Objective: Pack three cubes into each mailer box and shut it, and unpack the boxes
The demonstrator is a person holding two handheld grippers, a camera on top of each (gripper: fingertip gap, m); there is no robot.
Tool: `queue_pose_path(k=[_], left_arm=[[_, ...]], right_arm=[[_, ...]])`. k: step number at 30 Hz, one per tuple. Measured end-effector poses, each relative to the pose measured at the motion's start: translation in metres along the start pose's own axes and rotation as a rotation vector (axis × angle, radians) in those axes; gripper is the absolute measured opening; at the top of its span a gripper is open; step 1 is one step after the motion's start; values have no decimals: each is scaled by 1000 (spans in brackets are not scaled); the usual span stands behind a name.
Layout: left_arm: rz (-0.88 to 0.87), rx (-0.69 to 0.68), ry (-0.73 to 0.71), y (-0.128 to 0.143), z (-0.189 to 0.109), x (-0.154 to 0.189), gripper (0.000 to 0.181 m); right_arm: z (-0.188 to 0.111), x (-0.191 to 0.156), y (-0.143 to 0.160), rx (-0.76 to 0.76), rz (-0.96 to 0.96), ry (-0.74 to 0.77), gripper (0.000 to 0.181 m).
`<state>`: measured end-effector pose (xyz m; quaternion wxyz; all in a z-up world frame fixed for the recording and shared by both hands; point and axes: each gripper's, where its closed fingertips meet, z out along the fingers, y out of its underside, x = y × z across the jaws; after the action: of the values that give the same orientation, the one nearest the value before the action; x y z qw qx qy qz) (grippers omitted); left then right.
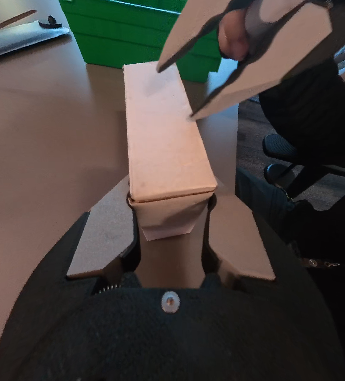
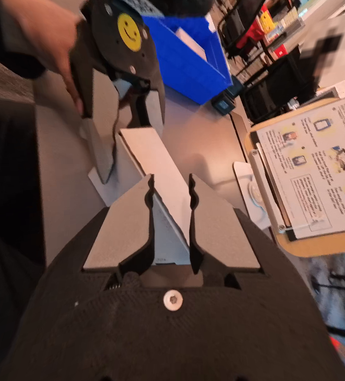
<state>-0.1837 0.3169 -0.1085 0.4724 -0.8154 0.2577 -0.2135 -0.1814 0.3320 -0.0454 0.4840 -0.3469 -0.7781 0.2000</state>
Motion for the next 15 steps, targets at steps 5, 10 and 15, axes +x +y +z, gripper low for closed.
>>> queue_pose_path(k=[5,10,15], left_arm=[[-11,-4,-2,0,-1,-1,70],[-34,-4,-5,-1,0,-1,70],[-22,-13,-8,0,0,0,70]], right_arm=[[-3,-7,-7,26,-29,-24,33],[4,-7,-2,3,-33,-17,34],[3,-2,-3,-8,-67,25,45]])
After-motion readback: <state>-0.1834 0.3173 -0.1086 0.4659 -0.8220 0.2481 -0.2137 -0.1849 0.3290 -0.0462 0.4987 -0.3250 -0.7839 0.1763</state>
